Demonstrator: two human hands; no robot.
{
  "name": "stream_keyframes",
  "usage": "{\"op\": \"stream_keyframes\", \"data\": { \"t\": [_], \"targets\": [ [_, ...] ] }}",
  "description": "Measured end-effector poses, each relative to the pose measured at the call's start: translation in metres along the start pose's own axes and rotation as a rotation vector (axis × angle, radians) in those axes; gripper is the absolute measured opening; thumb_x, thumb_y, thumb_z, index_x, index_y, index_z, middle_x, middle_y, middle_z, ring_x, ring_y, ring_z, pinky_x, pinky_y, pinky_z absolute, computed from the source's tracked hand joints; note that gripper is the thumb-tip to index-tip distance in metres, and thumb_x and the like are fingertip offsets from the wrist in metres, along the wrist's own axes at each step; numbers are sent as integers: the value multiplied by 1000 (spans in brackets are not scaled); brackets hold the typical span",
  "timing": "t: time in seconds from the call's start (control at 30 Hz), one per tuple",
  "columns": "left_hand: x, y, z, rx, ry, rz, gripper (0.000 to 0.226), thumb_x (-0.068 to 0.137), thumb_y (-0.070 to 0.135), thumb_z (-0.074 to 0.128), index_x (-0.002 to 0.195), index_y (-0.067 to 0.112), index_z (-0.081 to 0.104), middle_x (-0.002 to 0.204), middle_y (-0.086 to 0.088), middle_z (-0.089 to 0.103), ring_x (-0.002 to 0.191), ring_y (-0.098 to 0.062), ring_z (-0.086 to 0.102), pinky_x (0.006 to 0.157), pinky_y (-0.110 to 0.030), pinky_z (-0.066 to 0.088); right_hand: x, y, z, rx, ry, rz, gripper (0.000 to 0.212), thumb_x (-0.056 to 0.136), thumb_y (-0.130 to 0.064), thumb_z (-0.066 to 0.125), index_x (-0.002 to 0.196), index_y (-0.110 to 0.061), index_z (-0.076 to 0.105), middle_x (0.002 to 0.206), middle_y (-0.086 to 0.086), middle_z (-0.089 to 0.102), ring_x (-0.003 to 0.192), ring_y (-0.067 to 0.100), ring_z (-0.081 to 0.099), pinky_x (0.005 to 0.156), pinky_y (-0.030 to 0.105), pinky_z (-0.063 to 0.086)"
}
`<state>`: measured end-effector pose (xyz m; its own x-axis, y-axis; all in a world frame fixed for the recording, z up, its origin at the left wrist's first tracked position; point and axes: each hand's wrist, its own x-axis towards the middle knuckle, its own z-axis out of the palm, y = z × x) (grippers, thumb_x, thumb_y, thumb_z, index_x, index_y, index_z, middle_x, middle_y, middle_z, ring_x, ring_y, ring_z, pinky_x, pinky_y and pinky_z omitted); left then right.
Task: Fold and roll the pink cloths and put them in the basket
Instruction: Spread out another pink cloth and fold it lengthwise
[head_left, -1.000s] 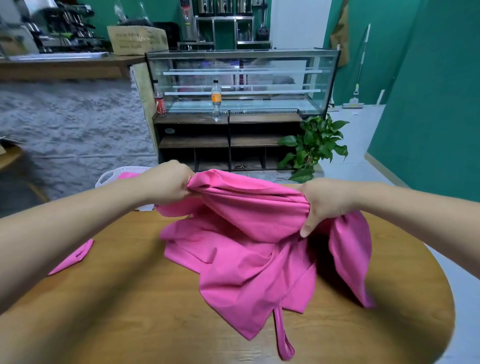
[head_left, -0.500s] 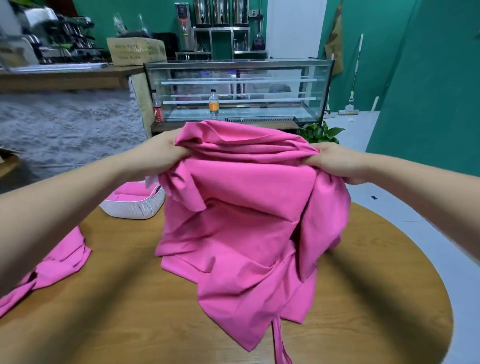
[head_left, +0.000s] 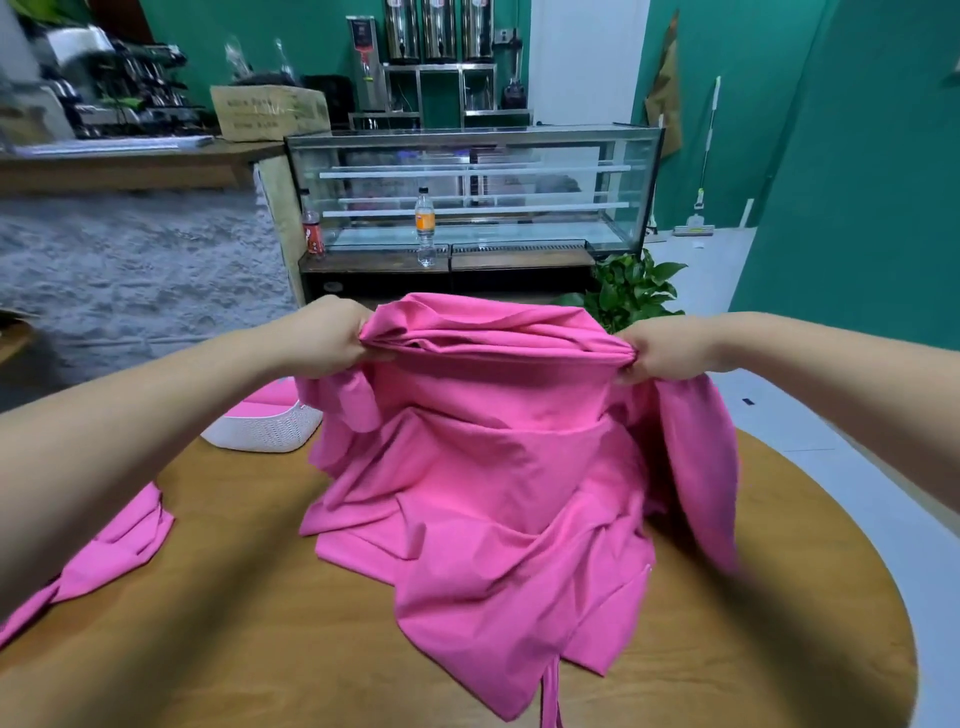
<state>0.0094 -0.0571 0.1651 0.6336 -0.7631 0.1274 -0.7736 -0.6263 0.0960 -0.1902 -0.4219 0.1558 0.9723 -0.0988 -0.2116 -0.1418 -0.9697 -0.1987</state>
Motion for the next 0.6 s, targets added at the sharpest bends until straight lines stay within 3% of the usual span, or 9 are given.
{"op": "stream_keyframes", "data": {
  "t": [0.07,0.13,0.2,0.27,0.3,0.37,0.43,0.5,0.6],
  "targets": [
    [8,-10,4,-114,33,18,29,98,39,71,90,12,64,84,1,72,81,-21,65,65,-32,39,6,11,0,275,53,-44,17,99,-8,69,100,-24,71,88,-12,76,81,10,66,74,24,53],
    [16,-14,6,-290,36,-3,24,101,36,67,84,19,65,75,14,70,70,-3,58,65,-22,45,18,19,0,428,77,-65,23,102,-8,66,105,-30,71,91,-17,76,82,5,64,73,19,53],
    [26,-15,6,-389,13,-35,24,103,31,64,80,25,68,68,25,67,60,10,52,62,-14,44,31,25,-4,545,64,-79,19,99,-21,73,114,-32,73,102,-13,76,88,8,62,78,28,52],
    [37,-19,6,-424,-1,-27,20,103,27,64,87,34,73,76,31,71,65,16,55,68,-14,46,36,27,-14,660,4,-75,33,89,-32,85,120,-28,74,108,-5,75,95,15,64,83,34,49],
    [42,-19,4,-427,5,-16,18,103,25,65,90,34,73,79,33,71,66,17,56,69,-15,46,37,29,-21,691,-63,-54,38,86,-29,87,120,-23,74,112,-3,77,101,16,70,88,34,53],
    [52,-18,-2,-445,5,-7,5,98,34,73,93,33,74,80,30,73,67,17,58,69,-20,51,39,28,-36,560,-206,-10,42,78,-20,92,115,-17,75,111,1,80,105,21,76,94,34,59],
    [63,-14,-10,-470,-92,-39,20,83,47,83,93,32,75,79,18,77,66,4,68,64,-27,59,51,33,-49,147,-209,33,36,69,-26,99,97,-21,77,94,-6,81,91,16,75,85,24,58],
    [78,-8,-16,-399,-232,-143,35,77,40,92,94,18,72,76,0,79,62,-20,74,51,-35,60,71,38,-57,-236,-47,88,26,73,-30,95,79,-22,71,75,-6,73,73,18,67,70,23,53],
    [110,-10,-21,-89,-191,-111,27,81,26,91,80,8,71,63,1,75,49,-10,69,46,-20,53,94,44,-73,-388,194,108,25,87,-23,77,71,-15,60,70,5,64,72,33,57,64,34,45]
  ]
}}
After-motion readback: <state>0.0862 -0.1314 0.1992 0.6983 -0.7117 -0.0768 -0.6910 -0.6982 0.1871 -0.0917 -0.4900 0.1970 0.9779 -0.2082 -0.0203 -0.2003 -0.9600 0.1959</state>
